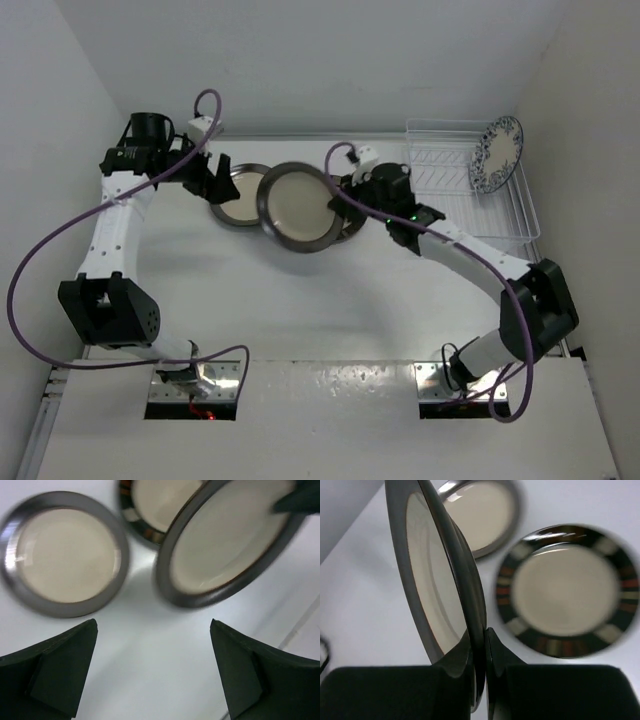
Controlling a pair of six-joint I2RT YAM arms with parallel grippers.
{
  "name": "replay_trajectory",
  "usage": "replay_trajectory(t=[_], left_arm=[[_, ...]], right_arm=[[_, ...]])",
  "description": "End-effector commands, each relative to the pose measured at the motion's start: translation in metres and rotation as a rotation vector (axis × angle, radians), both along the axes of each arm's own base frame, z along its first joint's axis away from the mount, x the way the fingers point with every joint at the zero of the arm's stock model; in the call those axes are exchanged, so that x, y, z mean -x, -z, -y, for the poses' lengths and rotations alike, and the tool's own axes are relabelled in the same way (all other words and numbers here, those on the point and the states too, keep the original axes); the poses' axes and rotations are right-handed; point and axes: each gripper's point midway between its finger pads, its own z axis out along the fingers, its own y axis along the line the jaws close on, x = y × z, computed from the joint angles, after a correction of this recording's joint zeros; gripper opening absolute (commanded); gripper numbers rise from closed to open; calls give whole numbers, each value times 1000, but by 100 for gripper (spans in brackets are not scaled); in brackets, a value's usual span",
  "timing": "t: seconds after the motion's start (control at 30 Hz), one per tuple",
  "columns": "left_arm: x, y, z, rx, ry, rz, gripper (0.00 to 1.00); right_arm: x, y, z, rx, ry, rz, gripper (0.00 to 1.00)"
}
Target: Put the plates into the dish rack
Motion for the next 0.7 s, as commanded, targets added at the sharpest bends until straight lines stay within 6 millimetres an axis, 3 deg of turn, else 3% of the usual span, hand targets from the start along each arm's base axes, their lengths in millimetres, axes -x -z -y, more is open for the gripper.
replay_trajectory(t=[0.0, 0.03, 0.07, 0.13, 0.17, 0.2, 0.23, 0.27, 0.3, 0.37, 0.4, 0.43, 0.47, 0.53, 0.57, 0.67], left_arm=[[-54, -27, -55, -65, -348, 101, 100], [-57, -22, -64, -81, -385, 86, 100], [-64, -17, -77, -93, -427, 76, 100], [-69, -7, -85, -97, -459, 45, 100], [-70, -2, -90, -91, -477, 27, 100], [-71, 10, -88, -77, -474, -12, 100], [-70, 19, -87, -60, -464, -39, 100], [-71, 23, -86, -54, -457, -48, 100], [-71, 30, -90, -48, -473, -74, 100], [-73, 38, -88, -34, -469, -101, 100], [-74, 44, -91, -27, -471, -116, 100], [-74, 44, -91, -27, -471, -117, 100], [-75, 49, -91, -28, -471, -129, 100], [-76, 53, -96, -33, -474, -135, 100], [-77, 57, -98, -41, -481, -144, 100], [-79, 66, -102, -41, -490, -165, 100]], right_arm=[[-71, -158, 88, -132, 397, 344, 0], [-80, -164, 114, -90, 457, 375, 0], [-86, -186, 130, -92, 505, 417, 0], [-105, -198, 187, -38, 666, 458, 0], [-110, -215, 206, 11, 709, 512, 0], [-116, -232, 243, 44, 808, 556, 0], [-117, -248, 262, 72, 875, 594, 0], [-129, -239, 277, 188, 902, 609, 0], [-131, -252, 311, 232, 996, 640, 0], [-145, -243, 338, 357, 1063, 640, 0], [-146, -255, 358, 400, 1106, 685, 0], [-153, -245, 371, 441, 1148, 670, 0], [-154, -248, 383, 487, 1172, 693, 0], [-164, -244, 394, 553, 1206, 710, 0], [-171, -235, 418, 587, 1249, 698, 0], [-173, -245, 439, 638, 1324, 714, 0]])
